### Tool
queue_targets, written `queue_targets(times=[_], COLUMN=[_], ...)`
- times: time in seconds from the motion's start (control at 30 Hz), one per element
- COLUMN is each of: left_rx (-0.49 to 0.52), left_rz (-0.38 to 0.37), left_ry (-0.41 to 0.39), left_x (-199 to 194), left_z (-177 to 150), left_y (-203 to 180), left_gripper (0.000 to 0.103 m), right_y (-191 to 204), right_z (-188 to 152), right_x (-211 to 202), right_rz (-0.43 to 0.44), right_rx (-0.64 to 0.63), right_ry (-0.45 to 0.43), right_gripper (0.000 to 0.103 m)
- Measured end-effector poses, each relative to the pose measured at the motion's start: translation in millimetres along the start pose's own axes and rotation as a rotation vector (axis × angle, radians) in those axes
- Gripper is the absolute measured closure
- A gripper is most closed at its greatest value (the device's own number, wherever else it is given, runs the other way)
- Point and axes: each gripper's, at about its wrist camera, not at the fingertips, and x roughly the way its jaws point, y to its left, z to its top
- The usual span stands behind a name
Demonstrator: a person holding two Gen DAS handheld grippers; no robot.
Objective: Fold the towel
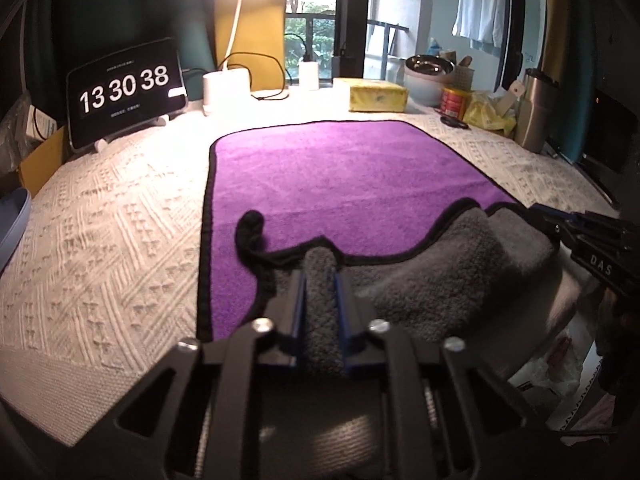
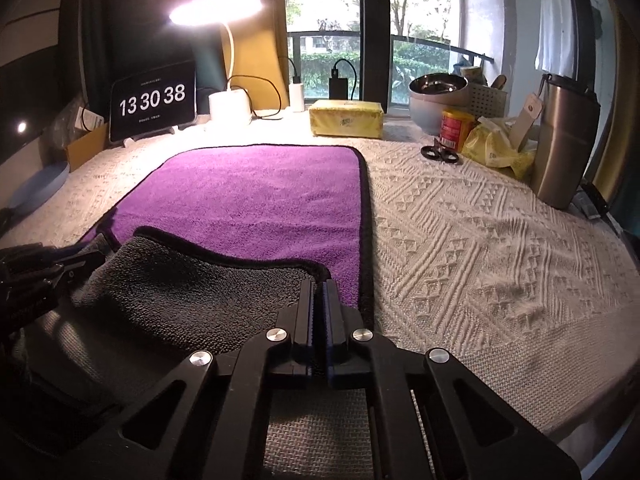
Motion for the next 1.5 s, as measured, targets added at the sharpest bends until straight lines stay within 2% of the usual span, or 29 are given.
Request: queue_targets(times=[0.17, 0.47, 1.0, 1.5], left_rx=[-0.04, -0.064, -0.082, -0.089], left_rz=[-0.013, -0.028, -0.024, -0.013], left_ry=[-0.023, -0.082, -0.145, -0.179], left_x=[-8.5, -30.5, -50.5, -50.1], left_z=[3.2, 18.6, 50.7, 81.0], left_y=[4.5, 10.9, 19.7, 27.2], left_gripper=[0.096, 0.096, 0.096, 0.096], right_y=[3.7, 5.7, 6.5, 2.5], right_z=[5.4, 21.5, 56.6, 88.7], right_x=[-14.4, -32.1, -45.1, -39.9], right_rz=[0.004, -0.004, -0.018, -0.02], right_rx=[-0.022, -0.031, -0.044, -0.043], right_ry=[-0.065, -0.126, -0.183, -0.21], right_gripper=[0.098, 0.098, 0.098, 0.098])
